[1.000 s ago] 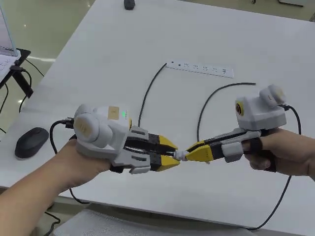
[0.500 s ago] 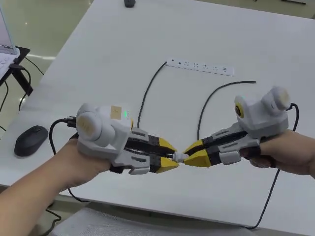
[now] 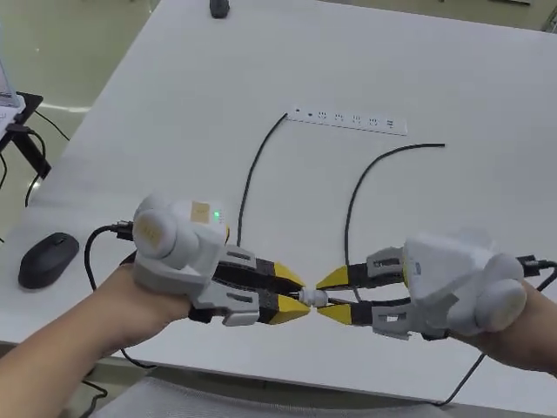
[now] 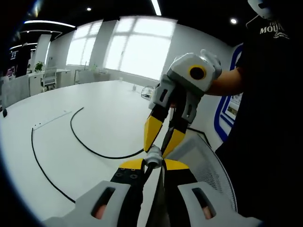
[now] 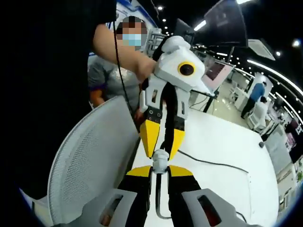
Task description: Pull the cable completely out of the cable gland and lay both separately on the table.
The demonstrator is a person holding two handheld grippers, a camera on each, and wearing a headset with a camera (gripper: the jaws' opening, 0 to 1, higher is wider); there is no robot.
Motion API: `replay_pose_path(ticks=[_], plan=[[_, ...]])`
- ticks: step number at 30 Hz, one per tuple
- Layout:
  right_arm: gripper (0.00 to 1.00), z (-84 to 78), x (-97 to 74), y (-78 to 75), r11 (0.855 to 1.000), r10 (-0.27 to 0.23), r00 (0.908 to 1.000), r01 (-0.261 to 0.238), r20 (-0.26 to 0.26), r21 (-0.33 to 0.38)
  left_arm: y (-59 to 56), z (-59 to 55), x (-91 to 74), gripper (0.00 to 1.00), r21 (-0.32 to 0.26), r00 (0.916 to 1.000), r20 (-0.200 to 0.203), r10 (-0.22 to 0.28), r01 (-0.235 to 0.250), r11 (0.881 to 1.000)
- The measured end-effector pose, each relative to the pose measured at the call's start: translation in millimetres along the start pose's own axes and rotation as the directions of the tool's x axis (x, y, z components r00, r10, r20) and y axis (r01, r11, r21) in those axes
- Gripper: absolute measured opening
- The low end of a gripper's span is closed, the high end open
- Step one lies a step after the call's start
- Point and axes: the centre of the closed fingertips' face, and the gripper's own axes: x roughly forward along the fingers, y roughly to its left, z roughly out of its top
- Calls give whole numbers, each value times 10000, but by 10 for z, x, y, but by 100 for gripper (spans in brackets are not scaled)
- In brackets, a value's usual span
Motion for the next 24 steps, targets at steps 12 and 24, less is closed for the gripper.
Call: replay_pose_path(ticks=[12,24], plan=[[9,74,-27,-70,9844,34,9986,-124,519,1753,-18,36,-13,15,626,9999,69,94,-98,9980],[16,70,-185,-173,4951,1493,9115,-4045,3833,7690,-78,98,-28,15,1706,9998,54,214,-220,9851]])
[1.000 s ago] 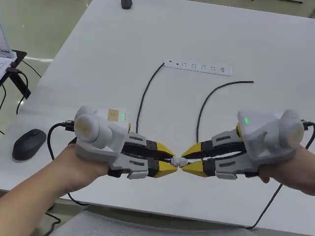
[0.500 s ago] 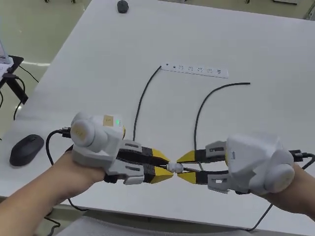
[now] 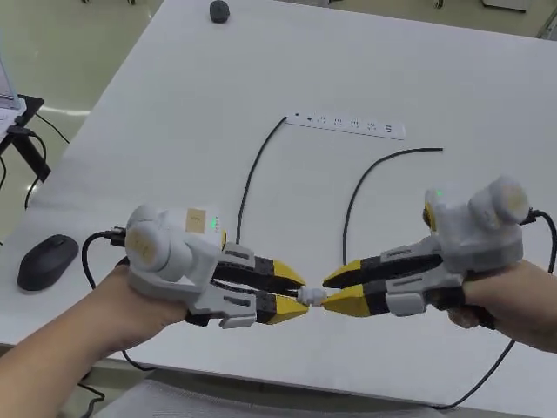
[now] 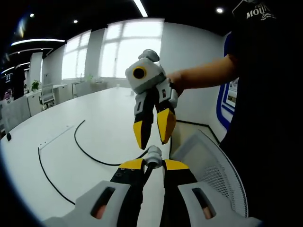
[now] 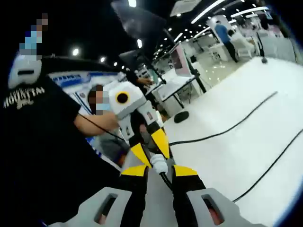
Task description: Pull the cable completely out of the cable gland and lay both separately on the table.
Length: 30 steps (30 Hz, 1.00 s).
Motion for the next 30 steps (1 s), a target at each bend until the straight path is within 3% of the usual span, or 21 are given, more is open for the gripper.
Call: replay_pose_path(ticks=[1,2,4,5,7,10,12,14,16,20,23,26,28,29,30], plan=[[16,20,-6,-6,9948,494,9986,-510,202,876,2,6,-3,15,72,10000,7,14,-14,10000],[17,10,-2,-2,9904,668,9976,-686,191,1203,2,8,-3,15,90,10000,8,19,-19,10000],[19,-33,5,37,9550,1559,9877,-1534,104,2539,-6,25,-6,15,233,10000,17,31,-32,9997],[20,-90,14,38,9450,1878,9821,-1771,-128,2751,-18,37,-6,15,349,10000,16,19,-19,9994],[18,-113,54,33,9292,2186,9758,-2057,-78,3069,-38,53,-3,15,554,10000,21,-28,27,9985],[18,-104,80,149,8709,2996,9537,-2848,266,4006,-74,58,5,15,802,9999,-56,-126,130,9967],[14,-112,95,150,8434,3139,9488,-2957,351,4486,-96,58,14,15,958,9998,-149,-149,162,9953],[11,-152,114,132,8449,3163,9484,-2919,215,4483,-102,50,18,15,1094,9996,-232,-175,200,9938],[10,-193,128,152,8350,3260,9454,-2887,15,4684,-118,30,24,15,1235,9989,-404,-230,278,9920],[9,-236,131,187,8402,3375,9408,-2856,-323,4611,-154,-3,43,15,1416,9973,-635,-372,459,9889],[8,-250,120,193,8696,3290,9429,-2813,-514,4058,-157,-14,51,15,1439,9967,-703,-412,510,9883],[8,-220,116,163,9352,2759,9587,-2512,-688,2498,-123,-26,36,15,1334,9972,-673,-322,410,9902],[7,-207,115,154,9574,2380,9682,-2206,-766,1861,-94,-39,28,15,1076,9980,-578,-242,303,9937],[7,-185,123,144,9765,1949,9778,-1860,-772,1088,-77,-47,23,15,1012,9983,-559,-190,246,9946],[7,-173,124,136,9850,1682,9830,-1648,-732,503,-64,-47,8,15,855,9987,-472,-170,210,9961]])
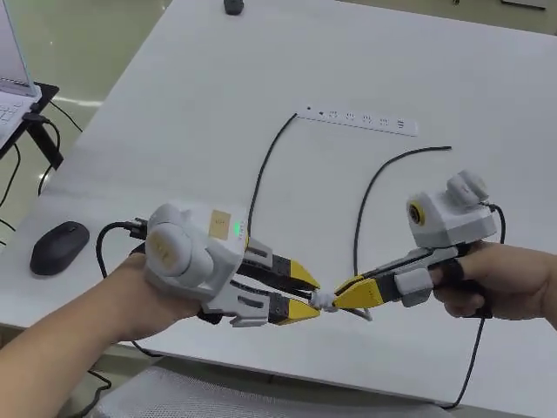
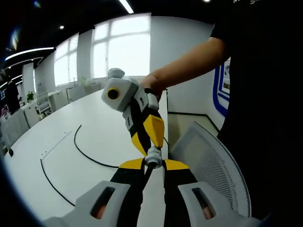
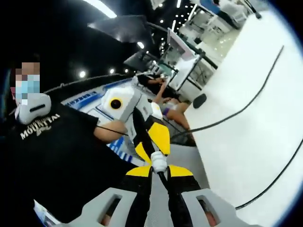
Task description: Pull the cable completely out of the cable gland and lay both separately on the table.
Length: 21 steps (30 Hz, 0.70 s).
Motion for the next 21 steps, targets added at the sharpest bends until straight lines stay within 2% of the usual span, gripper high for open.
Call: replay_pose_path(ticks=[2,3,4,5,6,7,9,10,11,13,15,16,17,18,19,21], plan=[[7,10,2,2,9847,-756,9971,743,-25,-1577,5,-4,-9,15,-389,10000,37,59,-57,9992],[7,13,5,12,9699,-1197,9928,1183,64,-2130,11,1,-19,15,-593,9998,135,114,-106,9982],[7,7,8,25,9592,-1435,9896,1403,48,-2453,7,1,-23,15,-575,9998,177,95,-85,9983],[7,-1,16,37,9420,-1770,9842,1701,21,-2893,-7,-4,-28,15,-736,9997,227,68,-51,9973],[7,-8,24,41,9067,-2207,9753,2056,11,-3682,-18,-7,-35,15,-899,9996,266,51,-27,9959],[7,-23,30,58,8791,-2488,9685,2235,-55,-4210,-38,-6,-35,15,-997,9994,337,6,28,9950],[7,-46,42,46,8164,-3232,9463,2731,-106,-5089,-51,-22,-35,15,-1147,9992,398,36,10,9934],[7,-71,50,18,7737,-3594,9331,2887,-153,-5640,-64,-32,-34,15,-1309,9991,422,-23,78,9914],[7,-81,51,1,7412,-3906,9204,3022,-189,-5994,-64,-52,-24,15,-1377,9991,422,-9,67,9904],[7,-76,61,-52,6584,-4651,8852,3472,16,-6678,-37,-78,-22,15,-1718,9990,435,90,-14,9851],[8,-62,67,-66,6104,-5068,8618,3770,223,-6967,-16,-82,-36,15,-1855,9987,499,109,-15,9826],[8,-45,71,-79,5850,-5192,8536,3906,418,-7108,-7,-76,-48,15,-1888,9986,506,149,-51,9820],[8,-48,78,-76,5776,-5228,8513,3928,454,-7156,-10,-71,-51,15,-1871,9987,489,146,-51,9823],[8,-55,85,-70,5760,-5253,8498,3928,435,-7169,-20,-60,-57,15,-1768,9991,411,113,-38,9842],[8,-46,86,-63,5642,-5308,8461,3948,477,-7251,-22,-51,-60,15,-1740,9991,404,92,-21,9847],[8,-29,78,-77,5538,-5402,8399,4017,523,-7294,-19,-42,-65,15,-1695,9992,403,63,6,9855]])
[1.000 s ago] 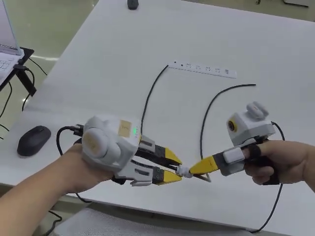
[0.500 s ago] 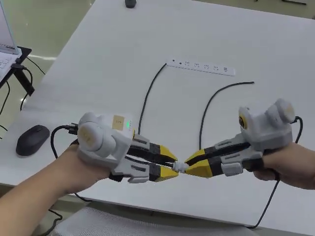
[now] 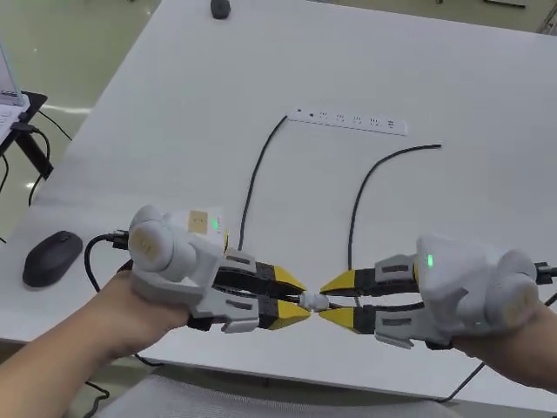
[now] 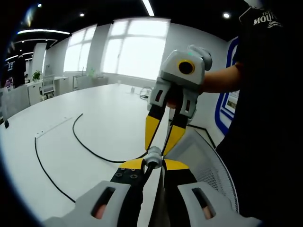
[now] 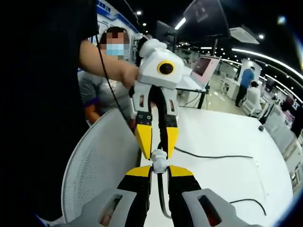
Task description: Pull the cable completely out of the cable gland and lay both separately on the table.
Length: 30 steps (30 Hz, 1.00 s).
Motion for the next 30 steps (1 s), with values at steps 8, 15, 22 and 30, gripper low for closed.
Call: replay_pose_path(ticks=[8,15,22,30], plan=[[11,75,-38,-114,9902,-665,9973,621,313,1251,67,48,-33,15,113,9995,228,204,-206,9997],[19,86,-284,-312,9139,-2729,9620,2553,119,3156,122,96,-114,15,190,9985,311,453,-459,9988],[14,-89,-241,-265,9095,-3165,9441,3296,-919,2532,137,215,-127,15,46,9981,489,373,-376,9993],[12,-66,-201,-318,9144,-3537,9292,3676,-1068,1698,127,255,-33,15,54,9983,467,342,-345,9994]])
